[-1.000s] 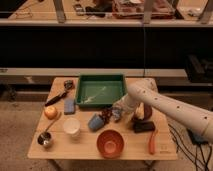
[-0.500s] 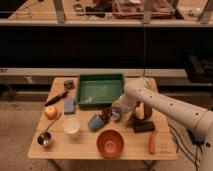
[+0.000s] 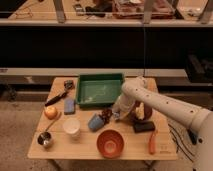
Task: Wipe table surface with towel
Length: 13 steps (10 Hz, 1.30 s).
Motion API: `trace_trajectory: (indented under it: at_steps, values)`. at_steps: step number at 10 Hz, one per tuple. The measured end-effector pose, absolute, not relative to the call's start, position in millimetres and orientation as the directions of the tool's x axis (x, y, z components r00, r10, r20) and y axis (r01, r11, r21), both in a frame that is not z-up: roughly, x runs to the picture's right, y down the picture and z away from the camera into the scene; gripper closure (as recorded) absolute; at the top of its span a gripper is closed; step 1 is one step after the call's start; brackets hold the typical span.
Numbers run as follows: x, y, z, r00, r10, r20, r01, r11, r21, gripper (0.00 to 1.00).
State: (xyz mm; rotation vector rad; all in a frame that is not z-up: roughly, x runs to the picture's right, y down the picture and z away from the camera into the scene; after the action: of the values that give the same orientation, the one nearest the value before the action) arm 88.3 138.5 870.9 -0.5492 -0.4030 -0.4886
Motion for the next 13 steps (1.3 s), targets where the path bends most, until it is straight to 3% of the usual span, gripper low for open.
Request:
trace_trajectory:
  at_steps: [1,2,10,13]
  values:
    - [89.8,138.4,870.5,0.813,-0.326,0.483,0.536,0.743,-0.401,0.8]
    - [92.1,138.7,868.7,0.814,-0.323,0.482,0.535,0.74,-0.408,0.85]
    - [194.8,164.4,788.7,0.86,-0.324,0.395,0.498,0.705,-0.506,0.86]
    - [222.0,164.6,782.8,0.883,-0.302,0.359,0.461,0.705,-0.539,0.86]
